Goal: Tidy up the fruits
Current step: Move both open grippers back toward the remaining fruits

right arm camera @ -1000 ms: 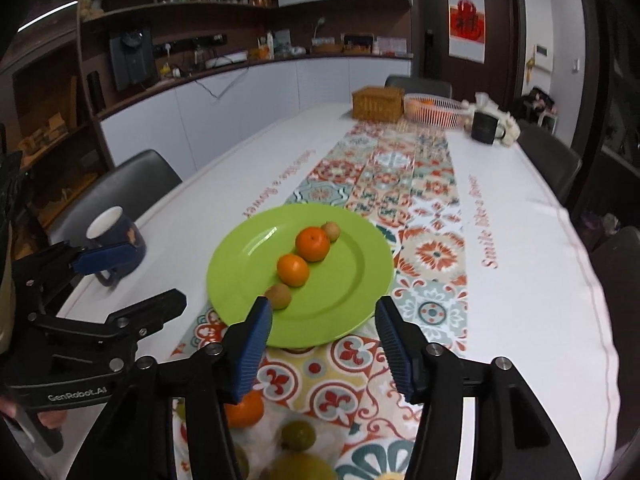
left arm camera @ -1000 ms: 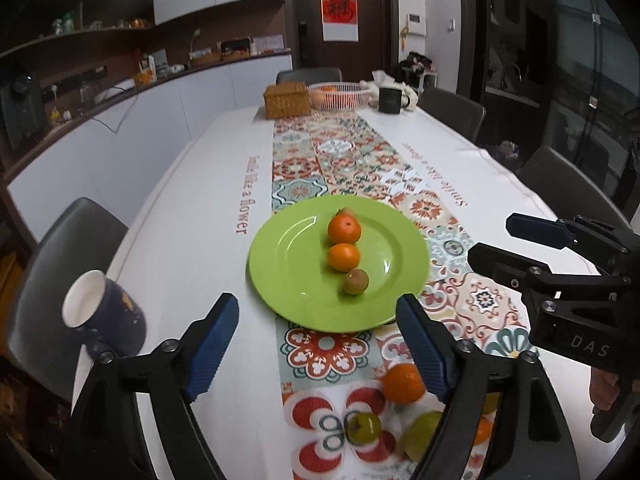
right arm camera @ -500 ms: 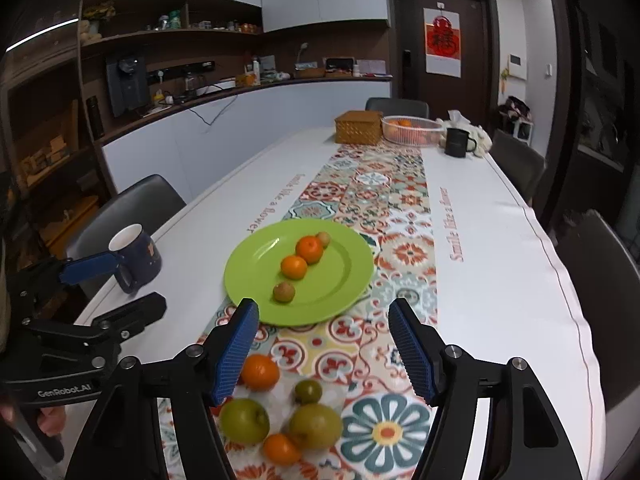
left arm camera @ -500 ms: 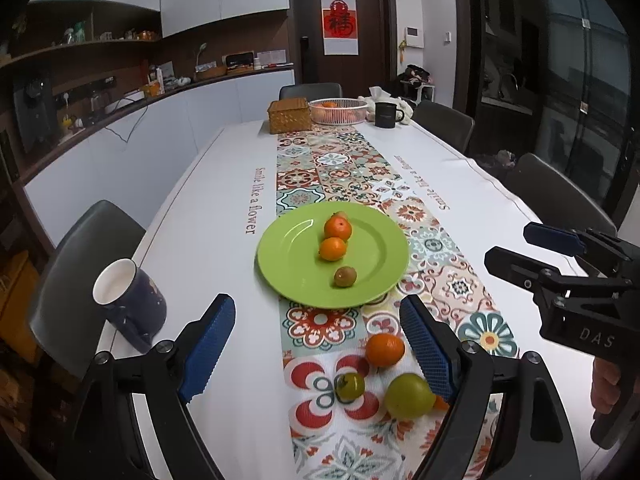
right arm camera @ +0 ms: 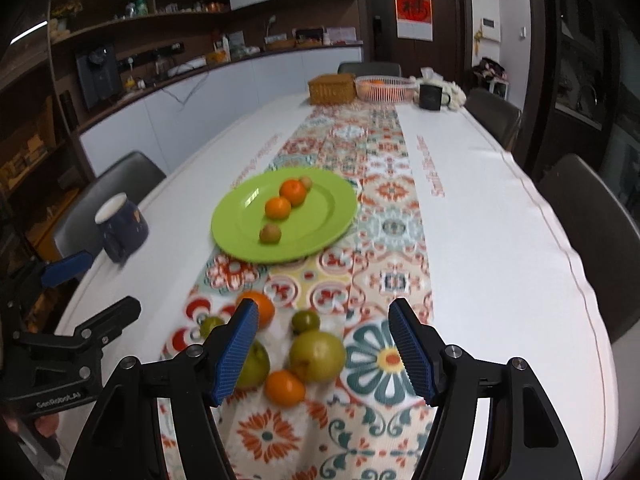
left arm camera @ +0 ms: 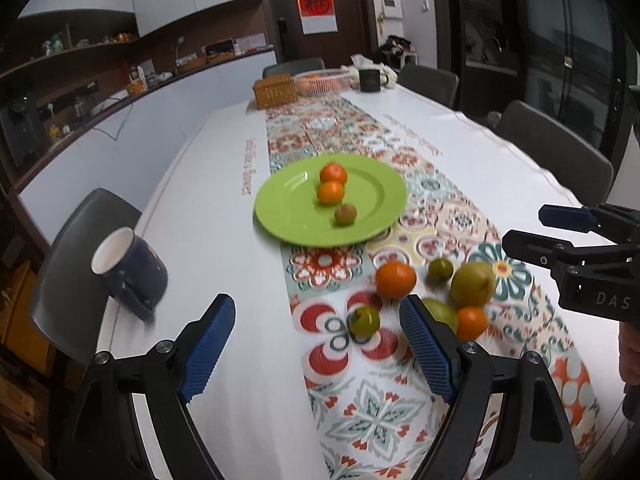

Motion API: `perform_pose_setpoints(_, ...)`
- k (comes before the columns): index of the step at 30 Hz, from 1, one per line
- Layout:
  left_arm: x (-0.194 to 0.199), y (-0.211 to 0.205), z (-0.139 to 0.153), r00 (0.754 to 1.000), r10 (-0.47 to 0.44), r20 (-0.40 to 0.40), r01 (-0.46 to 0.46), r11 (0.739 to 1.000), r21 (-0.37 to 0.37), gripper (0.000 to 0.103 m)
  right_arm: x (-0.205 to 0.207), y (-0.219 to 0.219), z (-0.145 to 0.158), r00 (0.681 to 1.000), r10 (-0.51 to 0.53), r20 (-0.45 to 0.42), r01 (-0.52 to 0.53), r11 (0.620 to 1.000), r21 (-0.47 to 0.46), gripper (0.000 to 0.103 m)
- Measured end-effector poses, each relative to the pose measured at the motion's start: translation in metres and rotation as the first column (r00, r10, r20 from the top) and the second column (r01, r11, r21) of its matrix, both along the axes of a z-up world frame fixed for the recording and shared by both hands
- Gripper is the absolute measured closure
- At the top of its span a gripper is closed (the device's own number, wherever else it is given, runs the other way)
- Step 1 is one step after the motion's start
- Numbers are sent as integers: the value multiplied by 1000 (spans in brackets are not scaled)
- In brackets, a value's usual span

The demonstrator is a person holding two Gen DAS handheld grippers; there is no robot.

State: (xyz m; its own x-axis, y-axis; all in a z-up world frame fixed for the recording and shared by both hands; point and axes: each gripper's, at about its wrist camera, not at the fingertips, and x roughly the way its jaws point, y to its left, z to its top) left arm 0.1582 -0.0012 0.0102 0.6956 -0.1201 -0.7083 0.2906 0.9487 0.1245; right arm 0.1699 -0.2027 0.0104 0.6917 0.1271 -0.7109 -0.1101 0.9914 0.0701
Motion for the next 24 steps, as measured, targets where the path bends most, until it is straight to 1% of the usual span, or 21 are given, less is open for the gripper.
perform_pose_setpoints(7,10,-6,-31,994,-64,-85,68,997,40,19,0,2,-26,996,-6,-90,3,1000,-31,35)
perform_pose_setpoints(14,24,-11,-54,984,-103,-145,111,993,48,19,9,5,-48,984,1,-176,-9,999,-45,35)
perform_pose_setpoints(18,31,-15,-63,977,-128,-169,135,990,34,25,14,7,-57,978,14,-208,-23,999,-44,35)
perform_pose_setpoints(24,45,-20,-74,972,-134,-195,140,990,18,34,24,8,-65,972,26,-232,-36,999,-38,35)
